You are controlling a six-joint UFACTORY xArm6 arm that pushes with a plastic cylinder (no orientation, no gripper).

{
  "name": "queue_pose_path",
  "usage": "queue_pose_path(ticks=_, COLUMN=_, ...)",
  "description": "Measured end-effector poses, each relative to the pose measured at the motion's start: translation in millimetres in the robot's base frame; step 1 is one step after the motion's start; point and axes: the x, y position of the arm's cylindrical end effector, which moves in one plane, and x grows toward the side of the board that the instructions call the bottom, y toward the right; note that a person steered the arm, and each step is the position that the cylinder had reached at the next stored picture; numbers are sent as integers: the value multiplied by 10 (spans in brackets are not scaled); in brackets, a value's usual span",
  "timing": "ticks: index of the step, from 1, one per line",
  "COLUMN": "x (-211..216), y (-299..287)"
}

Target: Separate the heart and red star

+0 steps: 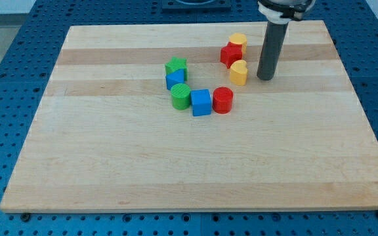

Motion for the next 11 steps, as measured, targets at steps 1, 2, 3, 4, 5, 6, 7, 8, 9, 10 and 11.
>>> queue_pose_path(ticks=1, x=-44, y=0)
queue_pose_path(ticks=2, x=-71, y=0)
queue_pose_path(ticks=3, x=-150, y=0)
queue_pose_path(ticks=4, x=-225, y=2)
queue_pose_path(ticks=5, x=-297, y=-31)
queue_pose_path(ticks=6, x=-297, y=-324)
queue_pose_path(ticks=7, x=-297, y=-602)
queue_pose_path(ticks=8, x=-297, y=-644)
queue_pose_path(ticks=9, x=-297, y=-814)
queue_pose_path(ticks=10, x=-297, y=-944)
queue_pose_path(ticks=11, x=-296, y=-1102)
